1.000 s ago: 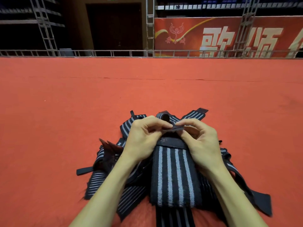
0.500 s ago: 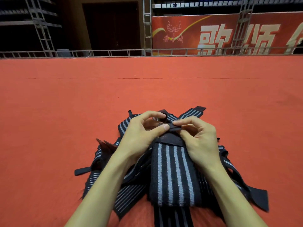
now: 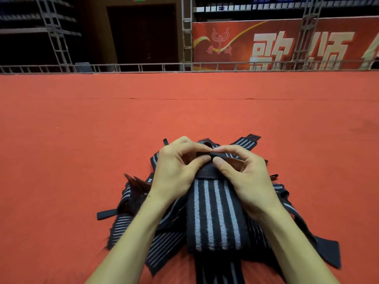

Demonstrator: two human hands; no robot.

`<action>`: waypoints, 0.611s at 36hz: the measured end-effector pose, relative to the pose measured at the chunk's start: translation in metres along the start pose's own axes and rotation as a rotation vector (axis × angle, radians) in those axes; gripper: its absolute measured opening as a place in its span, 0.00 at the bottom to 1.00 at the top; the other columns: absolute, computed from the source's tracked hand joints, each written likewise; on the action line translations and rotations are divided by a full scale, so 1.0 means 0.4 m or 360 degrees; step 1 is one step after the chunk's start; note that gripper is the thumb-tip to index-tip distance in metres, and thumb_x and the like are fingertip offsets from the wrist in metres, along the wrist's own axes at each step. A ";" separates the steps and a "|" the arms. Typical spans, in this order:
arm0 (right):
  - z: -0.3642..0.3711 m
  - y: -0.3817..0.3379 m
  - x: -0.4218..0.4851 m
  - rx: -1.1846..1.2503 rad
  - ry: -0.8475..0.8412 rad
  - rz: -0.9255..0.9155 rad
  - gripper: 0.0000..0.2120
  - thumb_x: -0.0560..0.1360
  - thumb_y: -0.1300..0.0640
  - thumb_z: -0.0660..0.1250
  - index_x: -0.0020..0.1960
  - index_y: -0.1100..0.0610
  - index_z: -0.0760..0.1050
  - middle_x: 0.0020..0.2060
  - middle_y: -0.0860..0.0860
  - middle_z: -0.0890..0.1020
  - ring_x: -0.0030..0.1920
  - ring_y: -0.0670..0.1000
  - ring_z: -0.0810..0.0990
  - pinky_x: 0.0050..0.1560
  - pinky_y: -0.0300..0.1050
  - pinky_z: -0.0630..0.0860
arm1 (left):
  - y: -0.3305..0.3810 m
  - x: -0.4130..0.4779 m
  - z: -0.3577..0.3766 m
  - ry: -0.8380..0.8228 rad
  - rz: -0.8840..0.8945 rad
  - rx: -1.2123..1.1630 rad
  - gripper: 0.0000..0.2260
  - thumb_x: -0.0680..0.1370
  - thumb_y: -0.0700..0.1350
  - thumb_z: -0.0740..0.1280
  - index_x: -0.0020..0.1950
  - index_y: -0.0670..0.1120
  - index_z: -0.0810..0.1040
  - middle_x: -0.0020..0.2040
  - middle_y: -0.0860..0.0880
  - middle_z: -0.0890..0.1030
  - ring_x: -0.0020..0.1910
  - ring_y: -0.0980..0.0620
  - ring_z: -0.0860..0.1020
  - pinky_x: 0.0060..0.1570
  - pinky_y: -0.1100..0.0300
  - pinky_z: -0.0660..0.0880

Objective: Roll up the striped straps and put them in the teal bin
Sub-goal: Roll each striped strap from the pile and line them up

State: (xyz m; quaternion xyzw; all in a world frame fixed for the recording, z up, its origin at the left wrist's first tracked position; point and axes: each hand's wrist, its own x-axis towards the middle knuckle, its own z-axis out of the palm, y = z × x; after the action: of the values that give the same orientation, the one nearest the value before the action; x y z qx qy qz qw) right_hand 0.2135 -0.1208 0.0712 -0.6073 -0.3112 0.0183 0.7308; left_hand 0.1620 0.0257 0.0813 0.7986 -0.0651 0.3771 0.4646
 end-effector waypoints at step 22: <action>-0.007 -0.015 0.000 -0.0268 0.0164 -0.0480 0.13 0.73 0.72 0.70 0.44 0.54 0.82 0.45 0.46 0.86 0.46 0.44 0.85 0.51 0.36 0.78 | 0.074 -0.007 0.026 -0.0033 -0.0952 -0.0941 0.07 0.77 0.40 0.69 0.40 0.47 0.83 0.40 0.45 0.84 0.39 0.51 0.83 0.40 0.58 0.78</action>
State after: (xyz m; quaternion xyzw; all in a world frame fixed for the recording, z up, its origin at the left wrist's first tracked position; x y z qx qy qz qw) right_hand 0.2126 -0.1248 0.0763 -0.6128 -0.3612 -0.1488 0.6869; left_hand 0.1520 0.0003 0.0970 0.6183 0.0597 0.1825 0.7621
